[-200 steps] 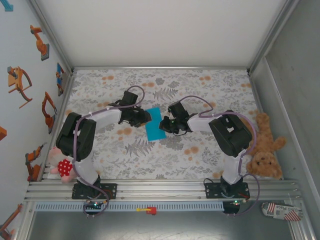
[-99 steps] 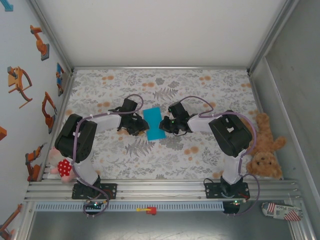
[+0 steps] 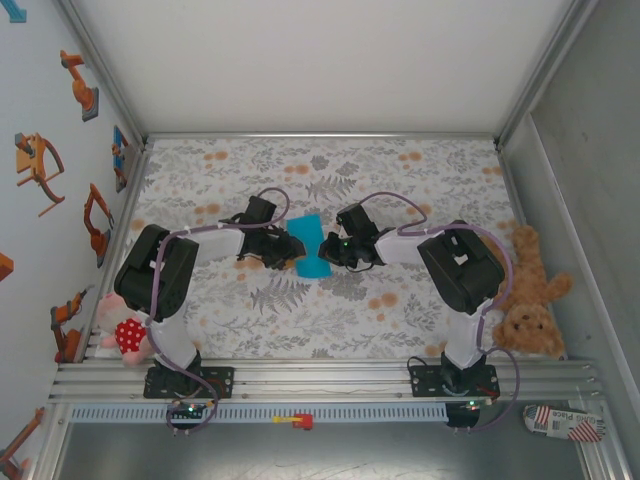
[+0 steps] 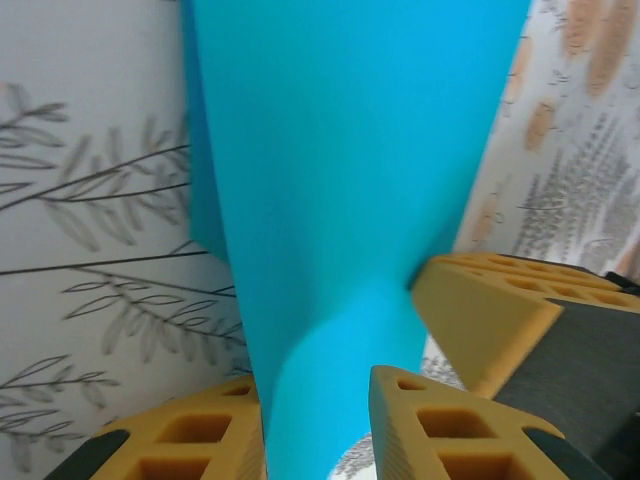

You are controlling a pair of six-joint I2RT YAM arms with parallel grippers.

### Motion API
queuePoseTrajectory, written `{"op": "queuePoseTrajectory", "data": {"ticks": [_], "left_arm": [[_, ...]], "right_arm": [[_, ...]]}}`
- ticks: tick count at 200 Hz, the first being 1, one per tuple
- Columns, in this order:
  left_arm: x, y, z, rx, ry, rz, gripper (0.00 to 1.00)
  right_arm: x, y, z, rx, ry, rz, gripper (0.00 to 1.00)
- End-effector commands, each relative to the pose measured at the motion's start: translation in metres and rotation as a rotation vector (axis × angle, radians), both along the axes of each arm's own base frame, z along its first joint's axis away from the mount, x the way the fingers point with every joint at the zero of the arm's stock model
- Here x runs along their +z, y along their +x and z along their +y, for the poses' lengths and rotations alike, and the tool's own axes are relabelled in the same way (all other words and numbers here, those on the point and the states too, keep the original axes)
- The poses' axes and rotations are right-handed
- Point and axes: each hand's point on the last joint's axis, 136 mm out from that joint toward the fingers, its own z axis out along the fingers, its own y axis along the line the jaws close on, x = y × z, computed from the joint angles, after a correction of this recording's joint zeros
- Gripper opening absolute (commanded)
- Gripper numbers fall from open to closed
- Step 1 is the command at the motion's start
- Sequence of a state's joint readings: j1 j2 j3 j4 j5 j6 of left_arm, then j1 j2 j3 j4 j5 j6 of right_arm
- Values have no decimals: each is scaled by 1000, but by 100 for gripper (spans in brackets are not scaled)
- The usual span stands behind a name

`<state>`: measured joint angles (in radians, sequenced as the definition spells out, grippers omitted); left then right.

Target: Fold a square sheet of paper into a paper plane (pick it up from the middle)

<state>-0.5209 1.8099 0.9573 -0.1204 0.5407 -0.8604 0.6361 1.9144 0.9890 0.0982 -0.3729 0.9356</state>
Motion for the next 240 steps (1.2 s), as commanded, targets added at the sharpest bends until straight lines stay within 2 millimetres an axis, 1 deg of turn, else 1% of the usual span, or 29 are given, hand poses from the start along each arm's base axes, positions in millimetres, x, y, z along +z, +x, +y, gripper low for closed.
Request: {"op": "queuePoseTrajectory", "data": {"ticks": [1, 28, 66, 95, 110, 119, 138, 145, 162, 186, 209, 224, 240], "left_arm": [[11, 2, -3, 8, -84, 2, 31], [12, 8, 1, 31, -106, 0, 30], [5, 15, 2, 49, -108, 20, 26], [1, 19, 5, 68, -107, 30, 18], [1, 20, 6, 74, -106, 33, 12], [1, 20, 6, 76, -106, 37, 10], [3, 20, 6, 81, -108, 36, 9], [4, 20, 6, 84, -110, 36, 9], [7, 21, 6, 90, -116, 36, 8], [9, 22, 7, 111, -120, 49, 8], [12, 21, 7, 123, -131, 62, 8], [16, 22, 6, 128, -140, 65, 8], [19, 21, 6, 130, -144, 72, 8]], "right_arm": [[-24, -11, -24, -45, -106, 55, 11], [-24, -11, -24, -43, -106, 53, 11], [-23, -12, -24, -40, -102, 47, 11], [-14, -9, -20, -24, -77, 15, 13], [-1, -6, -12, 24, -43, -32, 15], [13, -4, -5, 73, -17, -76, 15], [38, 2, -2, 136, -17, -179, 19], [47, 4, -4, 151, -33, -221, 23], [68, 10, -14, 168, -96, -334, 36], [85, 11, -27, 205, -162, -479, 49], [94, 7, -33, 262, -231, -597, 52], [99, 1, -31, 317, -271, -686, 54], [99, -13, -17, 433, -274, -761, 57]]}}
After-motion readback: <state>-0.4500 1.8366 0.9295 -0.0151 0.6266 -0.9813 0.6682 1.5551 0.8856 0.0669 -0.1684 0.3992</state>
